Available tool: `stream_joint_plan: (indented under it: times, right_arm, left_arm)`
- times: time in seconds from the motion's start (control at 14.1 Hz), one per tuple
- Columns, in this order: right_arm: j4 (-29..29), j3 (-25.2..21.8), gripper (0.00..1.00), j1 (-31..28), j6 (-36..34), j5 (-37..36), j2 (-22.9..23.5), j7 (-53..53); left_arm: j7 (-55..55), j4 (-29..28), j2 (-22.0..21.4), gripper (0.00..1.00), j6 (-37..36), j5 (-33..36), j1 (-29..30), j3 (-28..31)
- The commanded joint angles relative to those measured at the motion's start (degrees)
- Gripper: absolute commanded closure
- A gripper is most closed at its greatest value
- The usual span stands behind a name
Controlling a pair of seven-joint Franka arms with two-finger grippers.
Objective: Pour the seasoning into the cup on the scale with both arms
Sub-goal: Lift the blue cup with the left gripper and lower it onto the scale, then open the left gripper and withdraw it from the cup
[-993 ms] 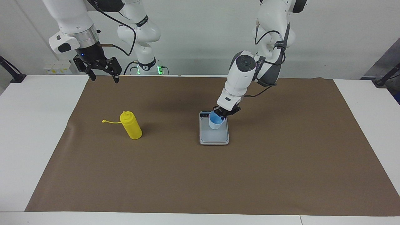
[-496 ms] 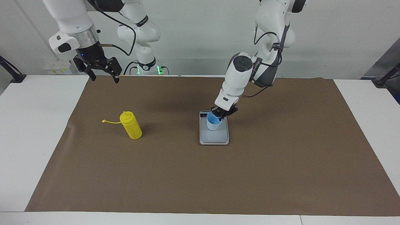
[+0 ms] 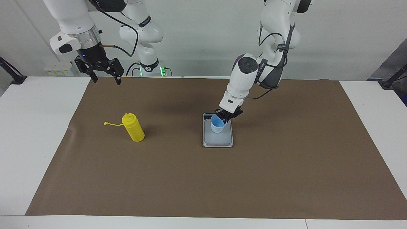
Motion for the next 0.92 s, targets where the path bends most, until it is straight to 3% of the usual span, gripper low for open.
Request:
stream_joint_plan:
  times: [0.0, 0.07, 0.14, 0.43, 0.85]
  right_arm:
    - [-1.4, 0.3, 0.0, -0.6, 0.4, 0.2, -1.2, -1.1]
    - [-1.4, 0.2, 0.0, -0.6, 0.4, 0.2, -1.2, -1.1]
    - [-1.4, 0.3, 0.0, -0.6, 0.4, 0.2, -1.2, -1.1]
    - [-1.4, 0.3, 0.0, -0.6, 0.4, 0.2, -1.2, -1.1]
    - [-1.4, 0.2, 0.0, -0.6, -0.3, 0.2, -1.3, -0.9]
  left_arm:
    - [-1.2, -1.5, -0.8, 0.71, 1.4, 1.5, -0.2, 0.3]
    - [-1.2, -1.5, -0.8, 0.29, 1.5, 1.5, -0.2, 0.3]
    - [-1.5, -1.4, -0.8, 0.0, 1.7, 1.5, -0.1, 0.3]
    - [-1.3, -0.3, -2.0, 0.0, -1.0, 1.5, 0.0, 0.6]
    - [2.3, 4.7, -4.1, 0.0, -9.3, 2.0, 6.7, 0.9]
